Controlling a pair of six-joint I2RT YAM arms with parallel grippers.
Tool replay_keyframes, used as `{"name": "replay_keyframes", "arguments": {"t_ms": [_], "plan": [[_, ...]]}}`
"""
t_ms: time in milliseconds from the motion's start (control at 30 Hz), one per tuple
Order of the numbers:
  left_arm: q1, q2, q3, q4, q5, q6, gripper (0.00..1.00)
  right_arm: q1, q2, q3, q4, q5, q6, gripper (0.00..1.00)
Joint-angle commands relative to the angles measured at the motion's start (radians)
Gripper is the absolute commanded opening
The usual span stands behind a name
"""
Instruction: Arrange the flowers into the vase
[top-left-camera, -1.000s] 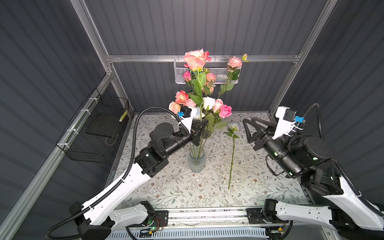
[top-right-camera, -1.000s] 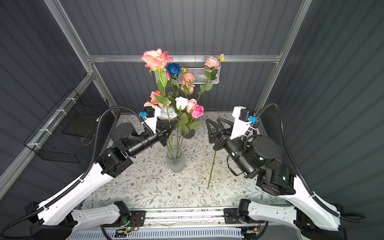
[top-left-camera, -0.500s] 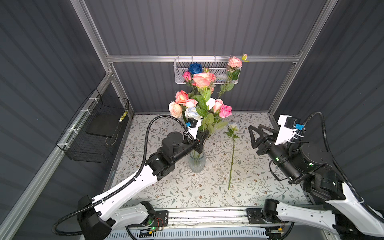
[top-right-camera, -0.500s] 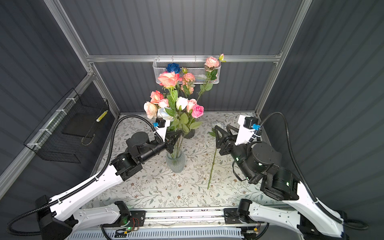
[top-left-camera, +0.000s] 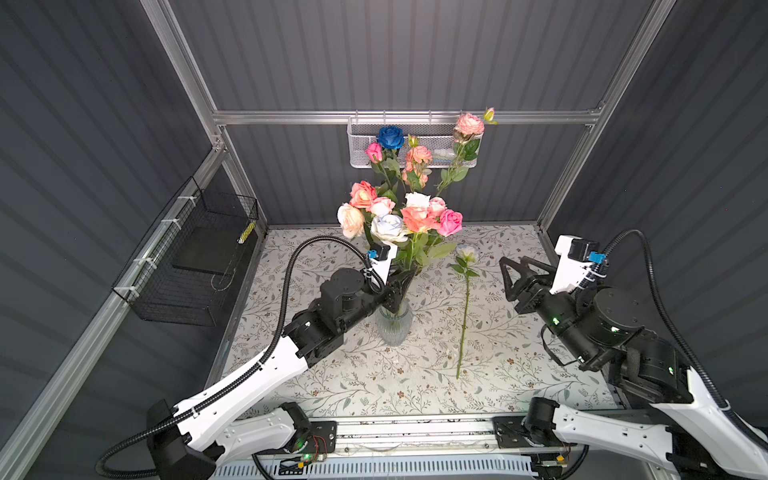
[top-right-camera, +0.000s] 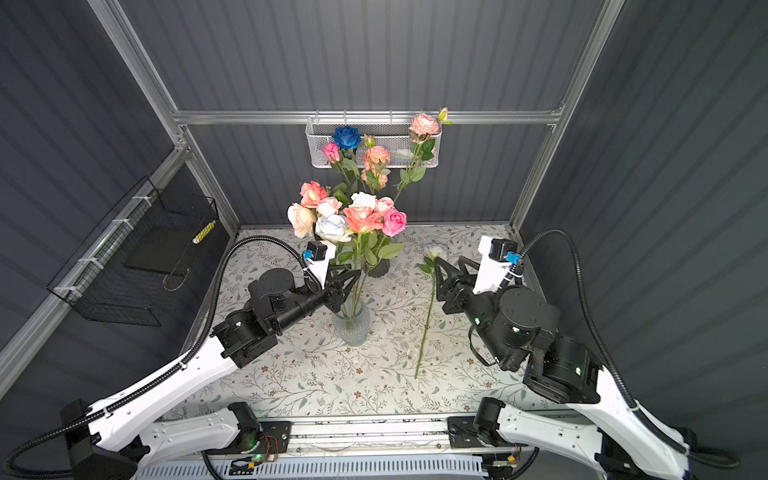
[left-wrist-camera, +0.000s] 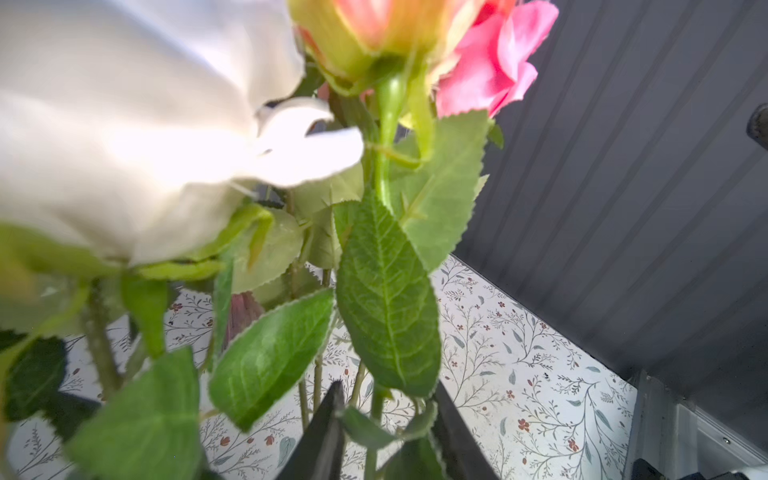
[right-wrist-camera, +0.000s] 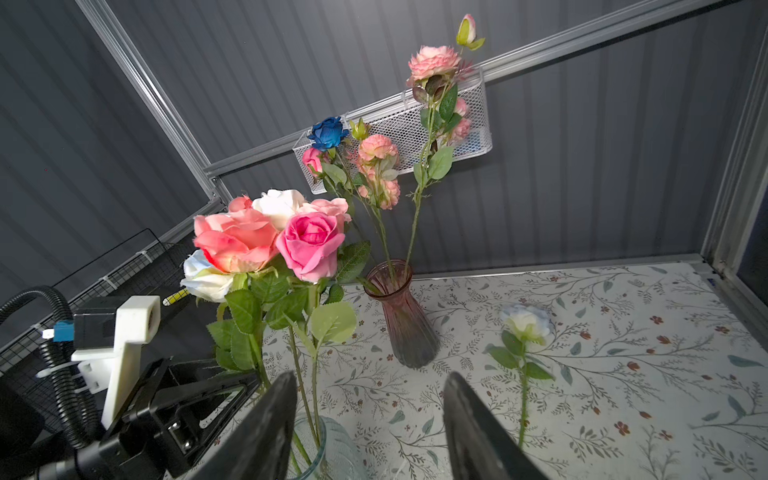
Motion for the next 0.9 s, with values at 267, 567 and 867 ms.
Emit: {"name": "replay_keyframes", "arguments": {"t_ms": [267, 567, 867], "plan": [[-0.005, -0.069, 0.089, -0.16, 0.017, 0.002, 0.55, -0.018, 0.01, 0.002, -0.005, 0.012, -0.001, 0.59], [-0.005, -0.142, 0.198, -0.356, 0.035, -0.003, 0.62, -0.159, 0.038, -0.007, -0.072, -0.071, 0.049, 0.63], [-0.005, -0.436, 0.003, -0.548, -0.285, -0.25, 0.71, -0.579, 0.32, -0.117, -0.186, -0.525, 0.167, 0.65]]}}
